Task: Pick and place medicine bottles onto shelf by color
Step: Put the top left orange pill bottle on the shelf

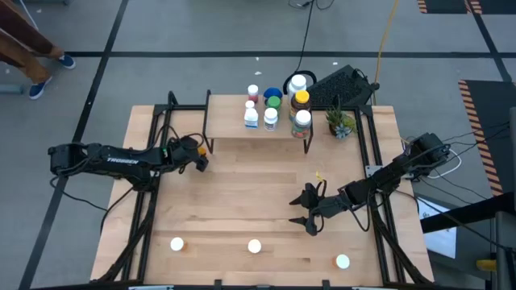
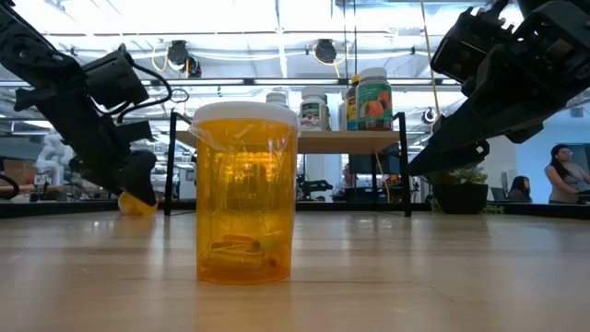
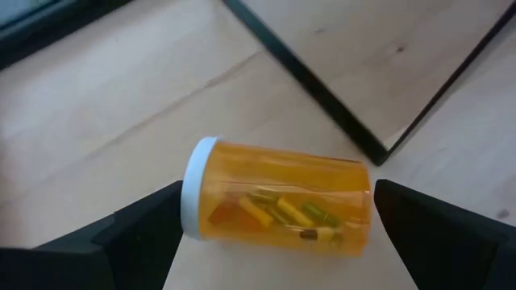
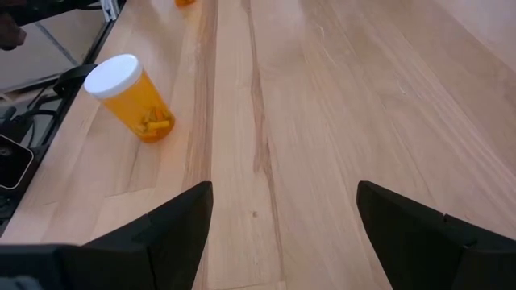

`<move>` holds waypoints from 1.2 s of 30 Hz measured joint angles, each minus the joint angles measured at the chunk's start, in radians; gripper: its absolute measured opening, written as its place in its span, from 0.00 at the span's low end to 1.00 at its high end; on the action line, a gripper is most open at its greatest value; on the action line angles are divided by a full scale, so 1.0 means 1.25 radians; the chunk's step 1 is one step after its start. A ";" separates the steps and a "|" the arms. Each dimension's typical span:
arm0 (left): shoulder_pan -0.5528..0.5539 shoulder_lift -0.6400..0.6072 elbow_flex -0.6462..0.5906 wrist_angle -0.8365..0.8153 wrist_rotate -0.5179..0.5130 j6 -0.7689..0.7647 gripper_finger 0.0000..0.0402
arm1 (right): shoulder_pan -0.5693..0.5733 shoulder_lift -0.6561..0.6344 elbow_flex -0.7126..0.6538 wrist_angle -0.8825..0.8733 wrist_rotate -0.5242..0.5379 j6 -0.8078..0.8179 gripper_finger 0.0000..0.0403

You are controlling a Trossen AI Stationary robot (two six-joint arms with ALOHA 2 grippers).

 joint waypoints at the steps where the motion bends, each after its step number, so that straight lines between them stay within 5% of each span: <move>1: 0.000 0.000 0.000 0.002 0.000 0.006 0.99 | 0.000 0.000 0.000 0.000 0.000 0.000 0.74; 11: 0.000 0.000 0.000 -0.010 0.021 0.008 0.97 | 0.000 0.000 0.000 0.004 0.001 0.000 0.74; 19: 0.000 0.000 0.000 -0.005 0.010 0.003 0.77 | 0.000 0.000 0.000 0.024 0.001 -0.001 0.74; 25: -0.004 0.000 0.001 -0.004 0.024 0.006 0.79 | -0.009 0.000 0.000 0.054 0.000 -0.003 0.74; 29: -0.050 -0.001 0.002 -0.005 0.061 0.033 0.84 | -0.023 0.000 0.000 0.087 0.001 -0.004 0.74; 36: -0.181 0.000 0.022 -0.016 0.069 0.031 0.76 | -0.068 0.000 0.000 0.195 0.001 -0.006 0.74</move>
